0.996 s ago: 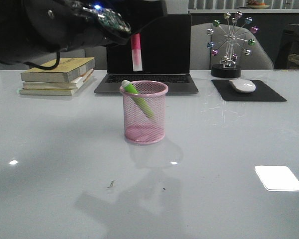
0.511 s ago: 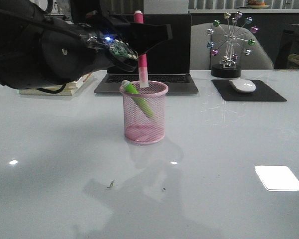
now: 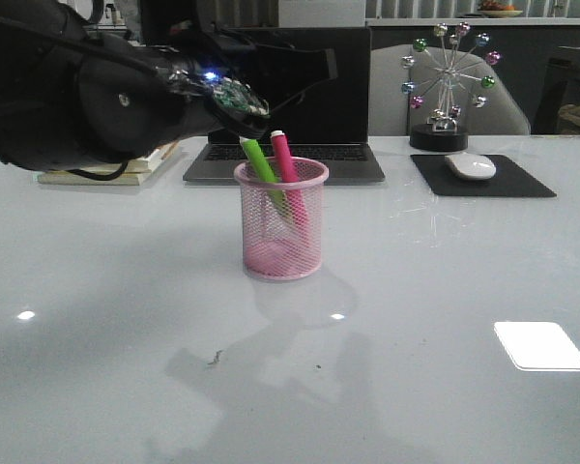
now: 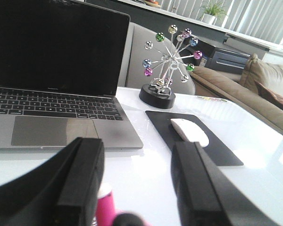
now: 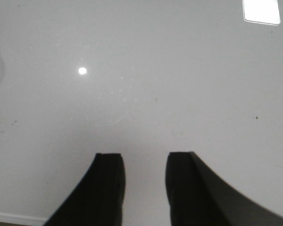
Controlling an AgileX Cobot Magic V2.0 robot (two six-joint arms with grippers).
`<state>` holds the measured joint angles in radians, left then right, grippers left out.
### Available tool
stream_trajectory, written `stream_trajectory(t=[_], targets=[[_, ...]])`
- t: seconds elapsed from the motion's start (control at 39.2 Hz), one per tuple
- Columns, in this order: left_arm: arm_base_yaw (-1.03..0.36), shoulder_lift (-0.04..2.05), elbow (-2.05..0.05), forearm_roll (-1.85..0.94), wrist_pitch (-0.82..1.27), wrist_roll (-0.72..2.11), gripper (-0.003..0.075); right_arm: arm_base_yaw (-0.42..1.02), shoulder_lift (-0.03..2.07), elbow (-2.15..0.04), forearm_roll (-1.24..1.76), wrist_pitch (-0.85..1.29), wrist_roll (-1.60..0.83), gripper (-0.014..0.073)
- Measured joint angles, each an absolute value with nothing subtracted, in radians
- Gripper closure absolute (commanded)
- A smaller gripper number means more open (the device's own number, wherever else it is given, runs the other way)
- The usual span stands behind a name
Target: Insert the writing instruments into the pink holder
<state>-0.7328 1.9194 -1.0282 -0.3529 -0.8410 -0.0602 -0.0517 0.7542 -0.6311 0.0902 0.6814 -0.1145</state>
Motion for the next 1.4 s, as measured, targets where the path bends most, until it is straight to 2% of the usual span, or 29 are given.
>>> stream_trajectory(t=[0.28, 0.49, 0.71, 1.05, 1.4], targets=[[-0.654, 1.714, -1.028, -0.283, -0.640, 0.098, 0.0306, -0.052, 0.754, -0.631, 0.090, 0.681, -0.114, 0.0243], [-0.511, 1.478, -1.028, -0.279, -0.438, 0.243, 0.0306, -0.052, 0.754, -0.631, 0.090, 0.681, -0.114, 0.0243], [-0.328, 1.244, -1.001, -0.279, -0.208, 0.276, 0.0306, -0.052, 0.754, -0.631, 0.090, 0.667, -0.114, 0.0243], [-0.099, 0.907, -0.842, -0.262, 0.051, 0.278, 0.0306, -0.052, 0.754, -0.631, 0.090, 0.652, -0.114, 0.0243], [0.002, 0.589, -0.637, -0.256, 0.240, 0.278, 0.0306, -0.052, 0.754, -0.631, 0.088, 0.652, -0.114, 0.0243]])
